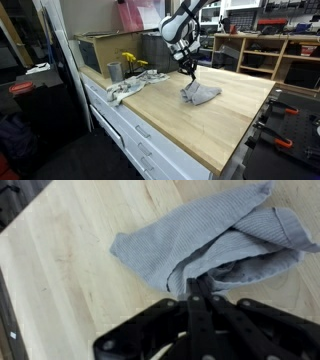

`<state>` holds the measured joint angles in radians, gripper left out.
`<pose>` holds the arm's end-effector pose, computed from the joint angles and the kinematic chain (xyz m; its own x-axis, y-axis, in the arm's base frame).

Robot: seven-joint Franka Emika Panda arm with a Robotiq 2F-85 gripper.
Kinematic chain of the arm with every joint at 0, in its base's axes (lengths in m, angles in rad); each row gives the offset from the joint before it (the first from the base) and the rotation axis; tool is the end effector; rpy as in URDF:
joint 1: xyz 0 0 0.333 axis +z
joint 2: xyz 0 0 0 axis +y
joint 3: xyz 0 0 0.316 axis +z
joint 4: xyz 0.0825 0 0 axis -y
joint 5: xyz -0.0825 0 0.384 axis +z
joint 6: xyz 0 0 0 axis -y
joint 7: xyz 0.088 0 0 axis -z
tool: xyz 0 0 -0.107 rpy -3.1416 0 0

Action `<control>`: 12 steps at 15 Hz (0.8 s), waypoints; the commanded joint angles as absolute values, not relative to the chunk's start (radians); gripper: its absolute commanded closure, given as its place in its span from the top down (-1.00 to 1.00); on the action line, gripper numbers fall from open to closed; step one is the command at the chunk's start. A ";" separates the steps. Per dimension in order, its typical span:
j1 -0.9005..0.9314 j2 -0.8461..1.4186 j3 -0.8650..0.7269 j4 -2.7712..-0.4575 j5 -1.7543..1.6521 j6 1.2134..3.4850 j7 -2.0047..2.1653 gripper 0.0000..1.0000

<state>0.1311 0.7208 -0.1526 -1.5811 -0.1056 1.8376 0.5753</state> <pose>0.6437 -0.0124 0.1915 0.7983 -0.5354 -0.2758 -0.4156 -0.8211 0.3913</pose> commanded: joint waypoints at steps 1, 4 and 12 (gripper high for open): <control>0.160 0.594 -0.154 -1.651 -0.130 1.701 0.643 -0.99; 0.173 0.532 -0.123 -1.665 -0.129 1.587 0.645 -0.99; 0.160 0.447 -0.096 -1.647 -0.126 1.530 0.692 -0.99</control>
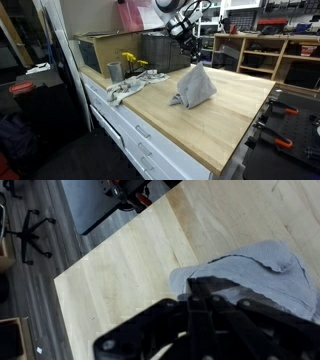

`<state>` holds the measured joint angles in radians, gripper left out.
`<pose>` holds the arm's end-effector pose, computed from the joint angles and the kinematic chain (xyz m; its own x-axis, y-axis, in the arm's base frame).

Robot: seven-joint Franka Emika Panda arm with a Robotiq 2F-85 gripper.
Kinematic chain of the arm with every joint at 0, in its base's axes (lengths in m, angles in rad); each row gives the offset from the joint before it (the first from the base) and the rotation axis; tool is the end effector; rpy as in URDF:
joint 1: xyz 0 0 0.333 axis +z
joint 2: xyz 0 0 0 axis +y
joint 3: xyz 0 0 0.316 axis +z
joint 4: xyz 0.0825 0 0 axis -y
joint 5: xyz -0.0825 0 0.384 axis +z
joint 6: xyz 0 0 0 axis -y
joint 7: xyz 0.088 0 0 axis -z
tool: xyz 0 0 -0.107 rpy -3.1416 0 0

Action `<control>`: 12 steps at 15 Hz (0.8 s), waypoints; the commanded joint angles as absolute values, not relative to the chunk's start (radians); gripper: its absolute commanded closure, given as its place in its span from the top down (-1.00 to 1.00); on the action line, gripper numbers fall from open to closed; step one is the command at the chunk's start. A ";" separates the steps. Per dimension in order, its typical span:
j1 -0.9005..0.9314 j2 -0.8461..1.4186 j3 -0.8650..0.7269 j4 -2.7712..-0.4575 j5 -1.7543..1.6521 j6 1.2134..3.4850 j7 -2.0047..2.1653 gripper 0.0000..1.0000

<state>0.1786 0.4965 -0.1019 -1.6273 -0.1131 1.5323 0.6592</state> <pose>0.6058 0.0401 0.3047 0.7466 -0.5656 -0.3502 -0.3931 -0.7998 0.4538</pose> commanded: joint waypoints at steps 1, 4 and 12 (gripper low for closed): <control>0.152 0.439 -0.099 -1.645 -0.129 1.531 0.696 -0.99; 0.137 0.415 -0.107 -1.675 -0.159 1.567 0.710 -0.99; 0.068 0.356 -0.089 -1.956 -0.244 2.080 0.399 -0.99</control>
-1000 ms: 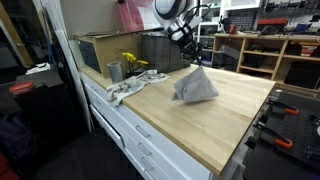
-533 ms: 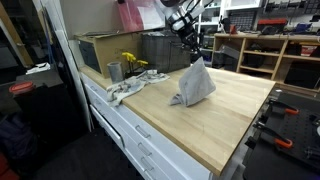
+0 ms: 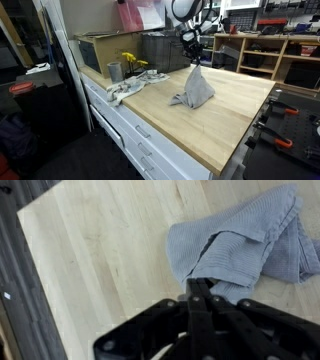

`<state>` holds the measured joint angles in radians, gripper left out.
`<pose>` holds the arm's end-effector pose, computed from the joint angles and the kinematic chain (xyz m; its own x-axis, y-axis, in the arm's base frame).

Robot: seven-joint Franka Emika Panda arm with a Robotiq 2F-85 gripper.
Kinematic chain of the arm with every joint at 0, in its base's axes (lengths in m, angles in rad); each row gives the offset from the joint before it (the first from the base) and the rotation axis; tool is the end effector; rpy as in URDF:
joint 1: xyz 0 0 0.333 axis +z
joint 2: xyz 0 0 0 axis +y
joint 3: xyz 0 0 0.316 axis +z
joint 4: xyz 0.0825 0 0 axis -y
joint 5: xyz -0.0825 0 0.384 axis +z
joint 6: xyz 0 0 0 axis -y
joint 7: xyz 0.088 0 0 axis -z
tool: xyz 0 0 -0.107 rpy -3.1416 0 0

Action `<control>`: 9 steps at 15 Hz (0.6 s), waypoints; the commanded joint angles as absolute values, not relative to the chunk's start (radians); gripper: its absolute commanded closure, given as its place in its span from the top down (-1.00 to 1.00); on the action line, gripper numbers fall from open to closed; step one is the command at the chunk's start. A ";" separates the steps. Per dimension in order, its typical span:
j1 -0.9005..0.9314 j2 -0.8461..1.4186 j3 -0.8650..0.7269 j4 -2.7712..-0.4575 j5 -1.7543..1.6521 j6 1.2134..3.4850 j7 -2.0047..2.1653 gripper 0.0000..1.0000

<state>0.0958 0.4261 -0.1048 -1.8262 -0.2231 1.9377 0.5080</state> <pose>0.6077 -0.0171 0.2831 0.8943 -0.4126 -0.1733 -0.3384 -0.8768 0.3415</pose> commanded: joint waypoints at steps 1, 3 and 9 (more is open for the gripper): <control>0.062 0.348 -0.090 -1.984 -0.249 2.128 0.351 -0.99; 0.050 0.328 -0.090 -2.041 -0.263 2.193 0.245 -0.99; 0.037 0.294 -0.126 -2.120 -0.385 2.049 0.167 -0.99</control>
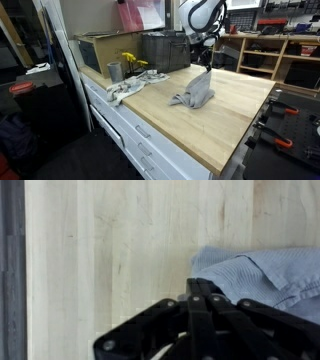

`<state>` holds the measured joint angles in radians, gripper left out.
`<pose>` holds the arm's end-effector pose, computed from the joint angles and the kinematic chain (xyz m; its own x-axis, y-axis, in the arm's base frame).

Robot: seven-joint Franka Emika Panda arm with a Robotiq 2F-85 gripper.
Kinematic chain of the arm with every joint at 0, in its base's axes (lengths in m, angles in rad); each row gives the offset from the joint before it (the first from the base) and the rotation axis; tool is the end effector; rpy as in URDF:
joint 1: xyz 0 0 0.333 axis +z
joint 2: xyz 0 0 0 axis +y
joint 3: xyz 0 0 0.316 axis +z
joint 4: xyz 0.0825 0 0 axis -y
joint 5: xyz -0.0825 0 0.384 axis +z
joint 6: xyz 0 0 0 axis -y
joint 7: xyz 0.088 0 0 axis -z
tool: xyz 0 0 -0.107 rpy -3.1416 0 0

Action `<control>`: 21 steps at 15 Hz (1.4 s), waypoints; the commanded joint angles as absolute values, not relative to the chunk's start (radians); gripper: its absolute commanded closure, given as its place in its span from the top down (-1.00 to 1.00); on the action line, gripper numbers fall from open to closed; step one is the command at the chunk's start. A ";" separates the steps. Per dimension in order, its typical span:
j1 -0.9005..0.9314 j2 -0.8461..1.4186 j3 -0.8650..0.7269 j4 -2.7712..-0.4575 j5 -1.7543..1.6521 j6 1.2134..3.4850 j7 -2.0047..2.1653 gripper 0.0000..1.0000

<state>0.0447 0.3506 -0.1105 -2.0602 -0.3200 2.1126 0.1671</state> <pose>0.5563 -0.0508 0.2457 0.9607 -0.0650 -0.2700 0.0183 -0.9552 0.2953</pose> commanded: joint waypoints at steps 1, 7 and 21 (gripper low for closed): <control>0.036 0.292 -0.135 -2.125 -0.414 2.022 0.181 -0.99; 0.032 0.280 -0.147 -2.135 -0.545 1.852 0.221 -0.99; 0.023 0.208 -0.096 -2.161 -0.062 1.692 0.599 0.27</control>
<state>0.0334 0.2577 -0.0889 -2.1538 -0.0878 1.6754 0.5494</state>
